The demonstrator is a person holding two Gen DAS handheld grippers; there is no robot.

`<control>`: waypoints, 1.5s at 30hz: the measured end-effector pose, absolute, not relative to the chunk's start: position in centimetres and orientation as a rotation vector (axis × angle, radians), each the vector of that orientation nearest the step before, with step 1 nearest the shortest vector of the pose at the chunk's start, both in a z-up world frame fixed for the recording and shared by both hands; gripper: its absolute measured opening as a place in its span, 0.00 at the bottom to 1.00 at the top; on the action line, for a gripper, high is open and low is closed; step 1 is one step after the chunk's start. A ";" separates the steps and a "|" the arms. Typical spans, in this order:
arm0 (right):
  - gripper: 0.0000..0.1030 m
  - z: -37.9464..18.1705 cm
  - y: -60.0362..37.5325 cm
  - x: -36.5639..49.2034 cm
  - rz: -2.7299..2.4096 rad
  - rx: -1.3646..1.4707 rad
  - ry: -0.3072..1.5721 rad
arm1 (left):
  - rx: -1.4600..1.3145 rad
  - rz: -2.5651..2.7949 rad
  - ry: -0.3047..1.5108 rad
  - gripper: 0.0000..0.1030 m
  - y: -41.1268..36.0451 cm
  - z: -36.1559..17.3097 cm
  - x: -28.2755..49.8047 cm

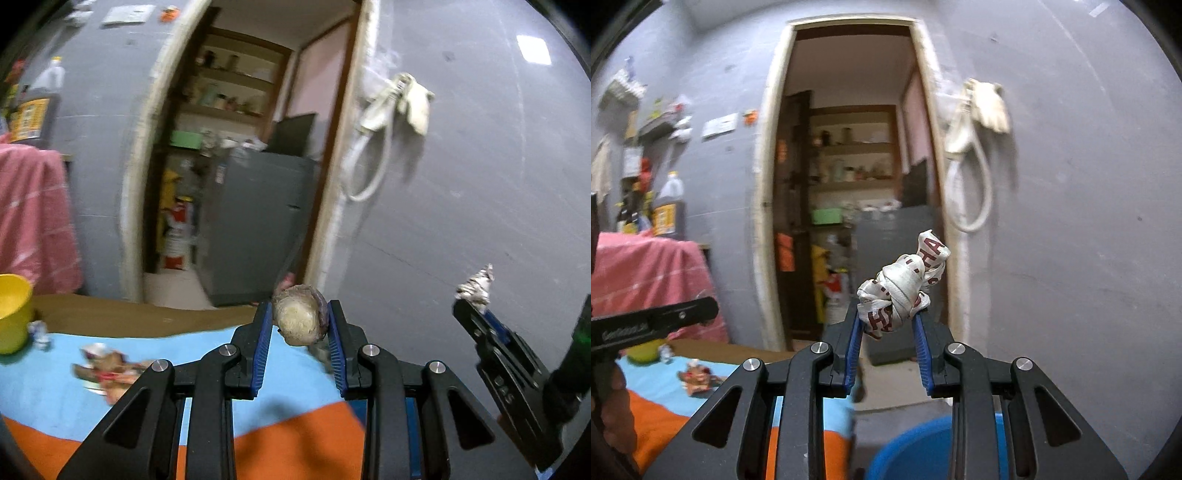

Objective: Collect trash
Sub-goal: 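Carry the potato and foil wrapper in both grippers over the blue basin, then open both grippers to drop the potato and foil wrapper into the basin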

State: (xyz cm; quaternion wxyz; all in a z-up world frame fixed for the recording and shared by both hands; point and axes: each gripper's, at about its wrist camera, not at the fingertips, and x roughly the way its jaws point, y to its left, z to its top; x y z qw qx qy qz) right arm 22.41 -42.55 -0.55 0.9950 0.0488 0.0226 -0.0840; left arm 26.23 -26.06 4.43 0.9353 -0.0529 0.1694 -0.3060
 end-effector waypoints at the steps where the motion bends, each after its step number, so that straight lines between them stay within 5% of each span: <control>1: 0.24 -0.7 -42.9 22.3 -0.184 0.104 0.053 | -0.105 -0.648 0.362 0.25 -26.9 4.3 26.2; 23: 0.32 -5.7 -50.7 24.3 -0.301 0.287 0.439 | -0.076 -0.753 0.773 0.25 -37.2 -2.6 30.3; 28: 0.36 -6.7 -51.7 24.8 -0.311 0.329 0.502 | -0.056 -0.772 0.788 0.45 -38.1 -3.5 30.2; 45: 0.62 -5.8 -51.5 24.9 -0.339 0.323 0.463 | -0.050 -0.697 0.719 0.58 -35.1 -2.8 29.9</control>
